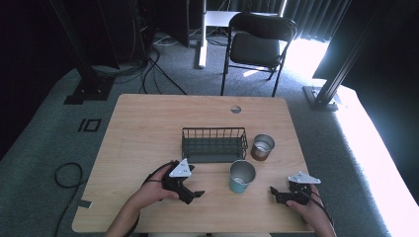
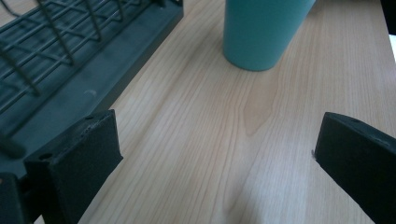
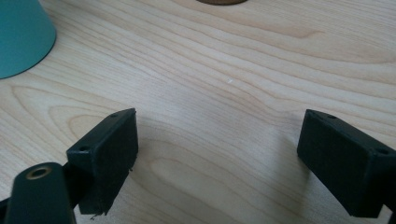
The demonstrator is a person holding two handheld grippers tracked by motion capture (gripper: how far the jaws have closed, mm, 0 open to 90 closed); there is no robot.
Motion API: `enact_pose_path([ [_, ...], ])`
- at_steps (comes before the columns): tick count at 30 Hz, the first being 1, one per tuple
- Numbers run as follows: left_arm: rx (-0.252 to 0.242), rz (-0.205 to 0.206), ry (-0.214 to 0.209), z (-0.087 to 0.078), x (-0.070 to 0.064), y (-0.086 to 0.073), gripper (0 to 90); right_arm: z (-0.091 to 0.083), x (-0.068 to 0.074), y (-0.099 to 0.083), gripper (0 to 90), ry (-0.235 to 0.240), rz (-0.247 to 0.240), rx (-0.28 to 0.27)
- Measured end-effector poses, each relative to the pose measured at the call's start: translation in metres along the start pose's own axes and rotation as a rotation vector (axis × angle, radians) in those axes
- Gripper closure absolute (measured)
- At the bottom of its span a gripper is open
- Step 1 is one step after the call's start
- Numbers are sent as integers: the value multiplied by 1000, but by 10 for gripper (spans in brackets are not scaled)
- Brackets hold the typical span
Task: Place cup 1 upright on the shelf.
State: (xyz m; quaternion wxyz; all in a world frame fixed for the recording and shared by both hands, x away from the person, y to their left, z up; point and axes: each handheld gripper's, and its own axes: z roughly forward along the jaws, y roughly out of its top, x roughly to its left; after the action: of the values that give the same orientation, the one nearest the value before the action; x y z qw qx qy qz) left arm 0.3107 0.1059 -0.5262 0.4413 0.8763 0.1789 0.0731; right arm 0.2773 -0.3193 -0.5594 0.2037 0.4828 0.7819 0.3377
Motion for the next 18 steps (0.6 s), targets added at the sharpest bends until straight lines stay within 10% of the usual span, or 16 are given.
enact_pose_path([
  [18,-81,24,-66,34,-14,34,8,0,0,0,121,0,0,0],
])
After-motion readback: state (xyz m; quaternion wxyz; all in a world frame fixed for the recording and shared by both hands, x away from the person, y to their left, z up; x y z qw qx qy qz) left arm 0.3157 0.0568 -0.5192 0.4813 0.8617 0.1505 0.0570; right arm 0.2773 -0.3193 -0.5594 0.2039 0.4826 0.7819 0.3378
